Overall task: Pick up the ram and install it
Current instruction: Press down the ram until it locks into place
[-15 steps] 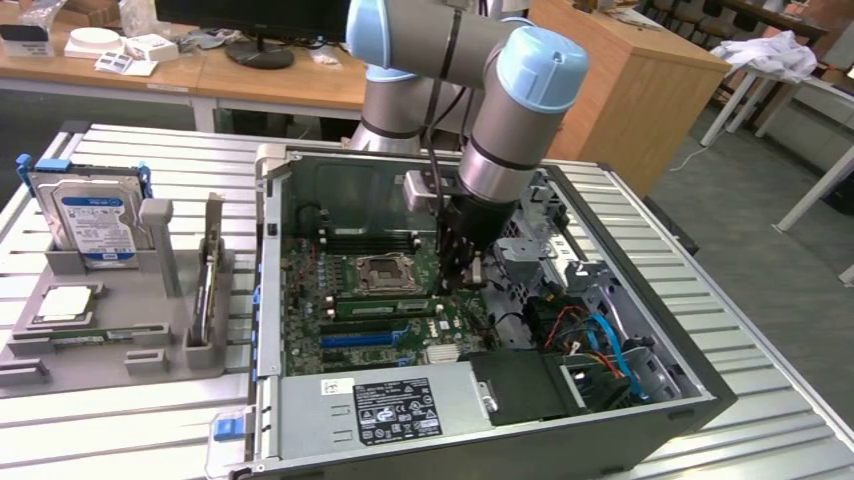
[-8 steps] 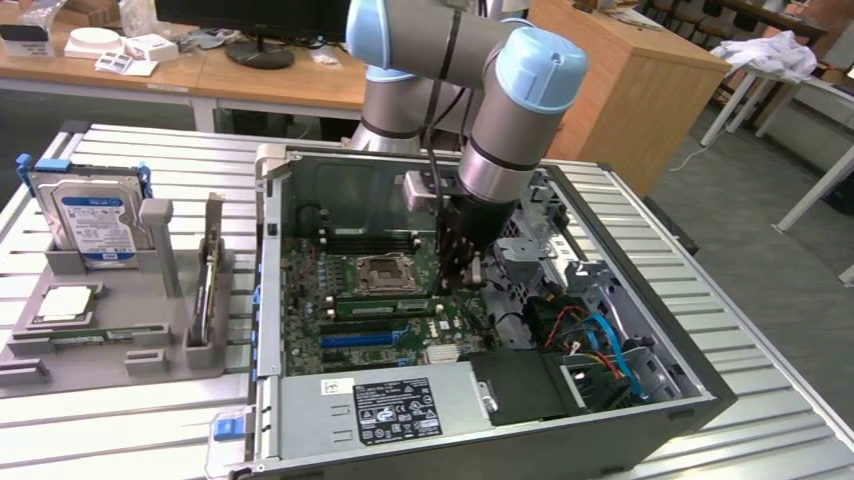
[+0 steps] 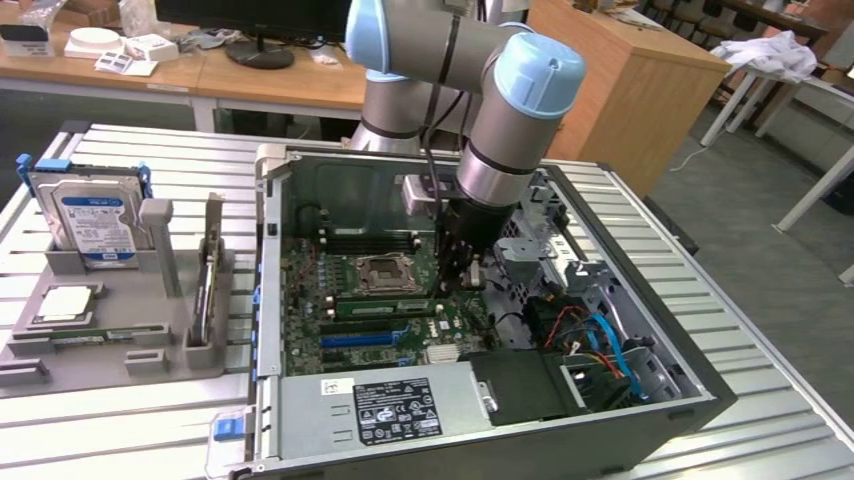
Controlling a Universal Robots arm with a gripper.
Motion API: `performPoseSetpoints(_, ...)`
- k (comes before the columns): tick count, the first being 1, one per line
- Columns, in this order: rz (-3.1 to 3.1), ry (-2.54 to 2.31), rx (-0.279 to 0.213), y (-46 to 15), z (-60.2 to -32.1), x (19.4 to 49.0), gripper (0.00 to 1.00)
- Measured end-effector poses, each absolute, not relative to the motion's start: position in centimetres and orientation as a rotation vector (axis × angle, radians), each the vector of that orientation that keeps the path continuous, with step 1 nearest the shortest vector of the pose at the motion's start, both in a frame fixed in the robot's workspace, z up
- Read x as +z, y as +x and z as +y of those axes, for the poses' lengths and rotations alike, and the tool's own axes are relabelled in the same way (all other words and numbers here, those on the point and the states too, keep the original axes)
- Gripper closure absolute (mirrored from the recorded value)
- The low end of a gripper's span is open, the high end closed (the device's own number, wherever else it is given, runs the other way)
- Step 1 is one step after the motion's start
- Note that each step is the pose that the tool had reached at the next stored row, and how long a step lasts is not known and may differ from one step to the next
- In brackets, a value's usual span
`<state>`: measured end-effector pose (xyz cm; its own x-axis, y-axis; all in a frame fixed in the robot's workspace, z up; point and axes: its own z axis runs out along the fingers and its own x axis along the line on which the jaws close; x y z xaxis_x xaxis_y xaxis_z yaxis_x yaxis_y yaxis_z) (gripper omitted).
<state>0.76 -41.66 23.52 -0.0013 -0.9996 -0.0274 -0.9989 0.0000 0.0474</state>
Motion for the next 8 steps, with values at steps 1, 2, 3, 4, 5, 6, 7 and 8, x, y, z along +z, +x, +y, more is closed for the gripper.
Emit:
performPoseSetpoints(1, -2.211, 2.21, -0.083, 0.76, -41.66, 23.52, 0.89)
performPoseSetpoints(2, -2.211, 2.21, -0.083, 0.76, -41.66, 23.52, 0.89)
performPoseSetpoints(3, -2.212, 2.21, -0.083, 0.76, -41.65, 23.48, 0.89)
performPoseSetpoints(4, -2.212, 2.21, -0.083, 0.77, -41.65, 23.42, 0.89)
performPoseSetpoints(5, -2.212, 2.21, -0.083, 0.76, -41.65, 23.36, 0.89)
performPoseSetpoints(6, -2.211, 2.21, -0.083, 0.76, -41.66, 23.33, 0.89)
performPoseSetpoints(7, -2.212, 2.21, -0.083, 0.76, -41.66, 23.29, 0.89)
performPoseSetpoints(8, -2.211, 2.21, -0.083, 0.76, -41.66, 23.26, 0.89)
